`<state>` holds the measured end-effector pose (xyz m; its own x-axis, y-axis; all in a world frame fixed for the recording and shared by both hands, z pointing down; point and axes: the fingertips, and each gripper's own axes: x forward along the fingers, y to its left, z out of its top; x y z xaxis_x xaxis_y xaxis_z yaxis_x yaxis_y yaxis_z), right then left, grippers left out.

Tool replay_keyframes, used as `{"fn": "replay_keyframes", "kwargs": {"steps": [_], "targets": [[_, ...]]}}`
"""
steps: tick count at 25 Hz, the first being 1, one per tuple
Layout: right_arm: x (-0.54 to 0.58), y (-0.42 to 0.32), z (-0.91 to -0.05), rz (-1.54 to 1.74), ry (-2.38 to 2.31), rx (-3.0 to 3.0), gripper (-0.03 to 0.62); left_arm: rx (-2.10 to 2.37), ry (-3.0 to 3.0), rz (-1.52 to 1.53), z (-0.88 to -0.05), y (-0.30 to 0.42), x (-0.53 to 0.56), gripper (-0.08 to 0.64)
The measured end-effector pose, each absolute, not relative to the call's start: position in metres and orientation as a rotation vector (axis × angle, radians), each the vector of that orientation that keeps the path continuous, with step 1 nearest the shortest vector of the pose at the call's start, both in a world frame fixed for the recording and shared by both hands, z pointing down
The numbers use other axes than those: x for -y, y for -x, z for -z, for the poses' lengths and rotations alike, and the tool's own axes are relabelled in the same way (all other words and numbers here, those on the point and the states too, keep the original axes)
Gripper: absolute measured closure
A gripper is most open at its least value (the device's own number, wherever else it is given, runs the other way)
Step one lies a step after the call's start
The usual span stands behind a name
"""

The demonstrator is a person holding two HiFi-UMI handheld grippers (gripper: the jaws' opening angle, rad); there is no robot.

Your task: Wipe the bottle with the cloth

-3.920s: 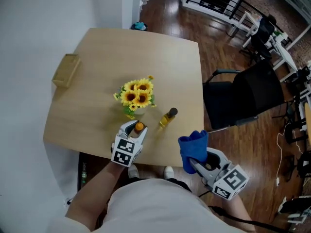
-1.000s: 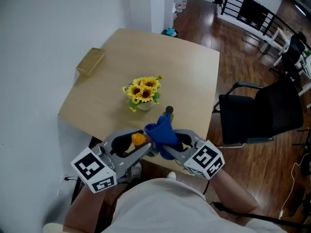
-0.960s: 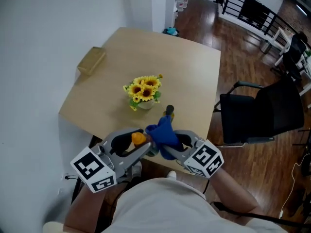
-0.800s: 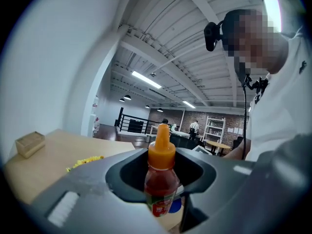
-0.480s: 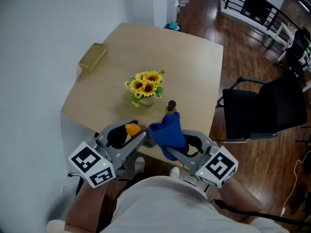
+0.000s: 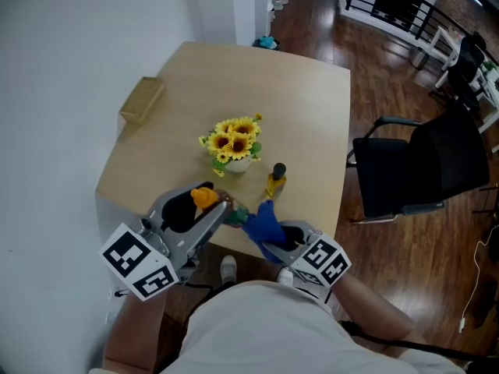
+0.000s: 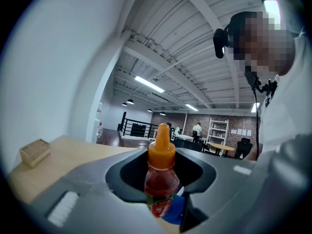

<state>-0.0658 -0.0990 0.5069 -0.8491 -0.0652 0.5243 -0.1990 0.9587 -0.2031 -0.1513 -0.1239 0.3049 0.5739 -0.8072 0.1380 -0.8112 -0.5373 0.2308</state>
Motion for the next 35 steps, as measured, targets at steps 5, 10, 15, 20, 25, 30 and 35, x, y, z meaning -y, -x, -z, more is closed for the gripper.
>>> {"fn": "replay_keyframes", "kwargs": {"steps": [5, 10, 15, 20, 25, 30, 35], "targets": [[0.099, 0.091, -0.528, -0.478, -0.176, 2.499, 0.439, 1.261, -2.604, -0.006, -0.293, 0.156, 0.123, 0.397], [0.086, 0.139, -0.500, -0.496, -0.108, 2.554, 0.439, 1.184, -2.635, -0.073, -0.310, 0.153, 0.125, 0.397], [0.079, 0.141, -0.506, -0.506, -0.172, 2.517, 0.439, 1.162, -2.634, -0.157, -0.332, 0.171, 0.126, 0.397], [0.084, 0.112, -0.510, -0.582, -0.343, 2.506, 0.439, 1.137, -2.663, -0.238, -0.349, 0.183, 0.130, 0.397], [0.087, 0.060, -0.498, -0.663, -0.622, 2.508, 0.439, 1.116, -2.671, -0.308, -0.385, 0.183, 0.147, 0.397], [0.076, 0.009, -0.491, -0.716, -0.875, 2.466, 0.439, 1.171, -2.661, -0.357, -0.447, 0.184, 0.176, 0.396], [0.058, -0.024, -0.486, -0.746, -0.992, 2.399, 0.439, 1.258, -2.601, -0.394, -0.512, 0.183, 0.208, 0.396]]}}
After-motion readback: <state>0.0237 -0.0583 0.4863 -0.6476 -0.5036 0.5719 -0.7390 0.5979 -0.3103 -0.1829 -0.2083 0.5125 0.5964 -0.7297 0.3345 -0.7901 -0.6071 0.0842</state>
